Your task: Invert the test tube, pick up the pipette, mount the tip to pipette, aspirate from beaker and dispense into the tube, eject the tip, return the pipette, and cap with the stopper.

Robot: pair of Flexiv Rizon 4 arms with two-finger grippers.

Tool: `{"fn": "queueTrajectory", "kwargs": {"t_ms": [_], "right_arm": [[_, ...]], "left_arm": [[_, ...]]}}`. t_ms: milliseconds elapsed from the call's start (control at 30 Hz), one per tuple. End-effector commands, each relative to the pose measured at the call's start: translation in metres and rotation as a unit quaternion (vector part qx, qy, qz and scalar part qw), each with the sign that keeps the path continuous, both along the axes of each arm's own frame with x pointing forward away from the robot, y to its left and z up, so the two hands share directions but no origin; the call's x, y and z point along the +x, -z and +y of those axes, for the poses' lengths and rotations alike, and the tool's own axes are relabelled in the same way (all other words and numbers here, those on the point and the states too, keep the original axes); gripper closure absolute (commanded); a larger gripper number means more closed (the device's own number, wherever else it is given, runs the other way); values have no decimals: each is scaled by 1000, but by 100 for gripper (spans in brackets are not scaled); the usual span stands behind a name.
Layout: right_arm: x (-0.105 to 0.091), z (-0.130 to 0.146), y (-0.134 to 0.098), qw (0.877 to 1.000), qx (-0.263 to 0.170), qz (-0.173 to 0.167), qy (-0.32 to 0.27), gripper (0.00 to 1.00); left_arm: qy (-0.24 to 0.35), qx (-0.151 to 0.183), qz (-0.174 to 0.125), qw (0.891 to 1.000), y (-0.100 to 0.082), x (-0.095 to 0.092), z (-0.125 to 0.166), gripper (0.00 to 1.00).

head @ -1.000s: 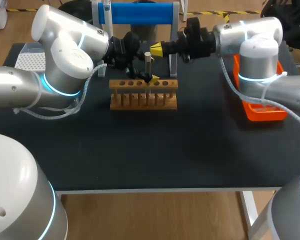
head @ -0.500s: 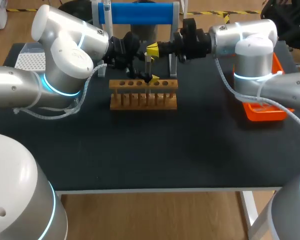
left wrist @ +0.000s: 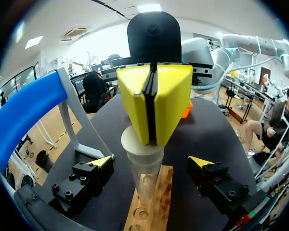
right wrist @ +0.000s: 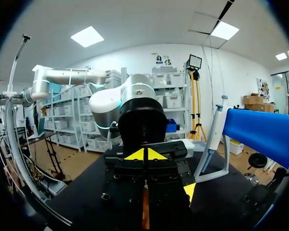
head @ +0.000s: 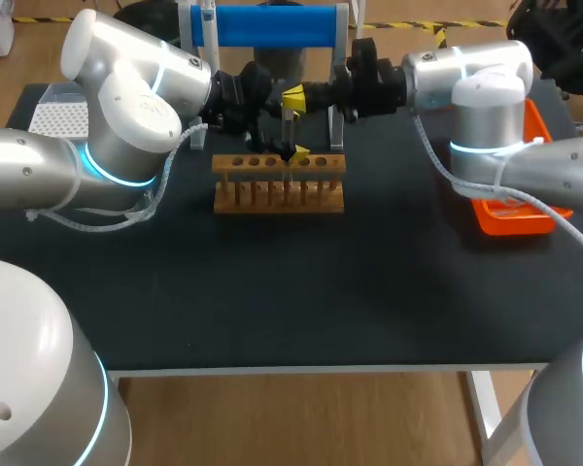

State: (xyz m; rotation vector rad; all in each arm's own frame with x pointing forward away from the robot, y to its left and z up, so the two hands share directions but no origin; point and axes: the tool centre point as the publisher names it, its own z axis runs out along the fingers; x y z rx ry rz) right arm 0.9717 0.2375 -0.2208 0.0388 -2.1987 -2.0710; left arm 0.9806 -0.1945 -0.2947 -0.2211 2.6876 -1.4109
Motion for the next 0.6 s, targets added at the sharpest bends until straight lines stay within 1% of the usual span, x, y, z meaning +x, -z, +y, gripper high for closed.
{"fn": "queueTrajectory", "kwargs": {"t_ms": [33, 433, 600], "right_arm": [[2, 2, 2, 1000, -2, -1, -1, 100], [2, 4, 19, 1000, -9, 7, -1, 100], [2, 4, 22, 1000, -12, 10, -1, 100]], "left_arm": [[1, 1, 1, 1000, 0, 0, 0, 0], [1, 1, 1, 1000, 0, 0, 0, 0], [1, 1, 1, 1000, 0, 0, 0, 0]]}}
